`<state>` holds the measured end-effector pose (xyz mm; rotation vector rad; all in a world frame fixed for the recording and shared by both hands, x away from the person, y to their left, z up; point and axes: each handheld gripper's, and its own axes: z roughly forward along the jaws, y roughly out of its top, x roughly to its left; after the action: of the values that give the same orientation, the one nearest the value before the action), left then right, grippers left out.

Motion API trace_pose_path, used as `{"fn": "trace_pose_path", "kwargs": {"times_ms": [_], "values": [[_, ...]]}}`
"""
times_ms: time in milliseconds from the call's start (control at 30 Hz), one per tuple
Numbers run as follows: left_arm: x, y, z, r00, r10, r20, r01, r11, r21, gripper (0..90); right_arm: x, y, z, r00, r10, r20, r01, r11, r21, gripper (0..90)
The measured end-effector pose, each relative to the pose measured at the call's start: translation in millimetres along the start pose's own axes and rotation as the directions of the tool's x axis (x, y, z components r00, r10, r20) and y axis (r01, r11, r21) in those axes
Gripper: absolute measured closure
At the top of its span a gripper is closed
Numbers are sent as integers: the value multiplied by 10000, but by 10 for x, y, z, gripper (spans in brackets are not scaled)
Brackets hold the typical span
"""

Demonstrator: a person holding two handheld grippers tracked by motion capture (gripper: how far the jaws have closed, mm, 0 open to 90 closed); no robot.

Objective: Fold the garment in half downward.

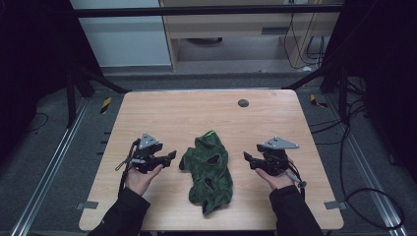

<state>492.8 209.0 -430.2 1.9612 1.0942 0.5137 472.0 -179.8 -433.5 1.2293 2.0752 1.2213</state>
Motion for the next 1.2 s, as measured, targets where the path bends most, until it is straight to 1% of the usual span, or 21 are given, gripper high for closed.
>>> {"fn": "trace_pose_path", "kwargs": {"times_ms": [133, 200, 300, 367, 400, 433, 600, 767, 867, 933, 967, 1067, 1200], "values": [[-17, 24, 48, 10000, -71, 54, 72, 9999, -71, 362, 11, 34, 46, 10000, -19, 2, 19, 10000, 6, 407], [-29, 39, 98, 10000, -10, 56, 10, 10000, 28, 361, 21, 78, 87, 9999, 71, -80, -71, 10000, 18, 418], [-49, 53, 159, 9999, -92, 132, 92, 10000, 23, 359, 41, 121, 134, 10000, -25, -33, 25, 10000, 1, 422], [-58, 62, 192, 9998, -67, 168, 66, 10000, 46, 359, 52, 144, 164, 10000, -83, -12, 83, 10000, -20, 425], [-62, 69, 215, 9999, 16, 144, -17, 9999, 125, 359, 58, 156, 182, 10000, -92, -29, 92, 10000, -24, 428], [-64, 73, 229, 9999, 58, 114, -60, 9999, 153, 359, 70, 171, 201, 10000, -5, -67, 5, 10000, -6, 432], [-64, 97, 323, 9999, 76, 85, -78, 9998, 204, 360, 86, 217, 296, 9999, -9, -131, 9, 10000, 36, 441], [-50, 119, 402, 9998, 193, 51, -195, 9994, 302, 364, 82, 242, 415, 10000, 10, -47, -9, 9997, 258, 445], [-35, 142, 448, 9999, 84, 101, -87, 9995, 303, 364, 81, 261, 467, 10000, 46, -39, -45, 9995, 301, 446], [-29, 161, 474, 9998, 185, 100, -189, 9992, 357, 365, 85, 277, 505, 10000, 80, -55, -78, 9995, 312, 447], [-30, 166, 488, 9998, 158, 96, -161, 9994, 300, 366, 91, 283, 523, 9999, 95, -66, -93, 9994, 336, 448], [-32, 181, 540, 9998, 132, 120, -136, 9993, 341, 368, 103, 297, 586, 10000, 57, -76, -54, 9993, 365, 452], [-42, 187, 619, 9995, 276, 121, -282, 9981, 551, 374, 120, 299, 690, 9998, 172, -115, -167, 9988, 470, 459]]}}
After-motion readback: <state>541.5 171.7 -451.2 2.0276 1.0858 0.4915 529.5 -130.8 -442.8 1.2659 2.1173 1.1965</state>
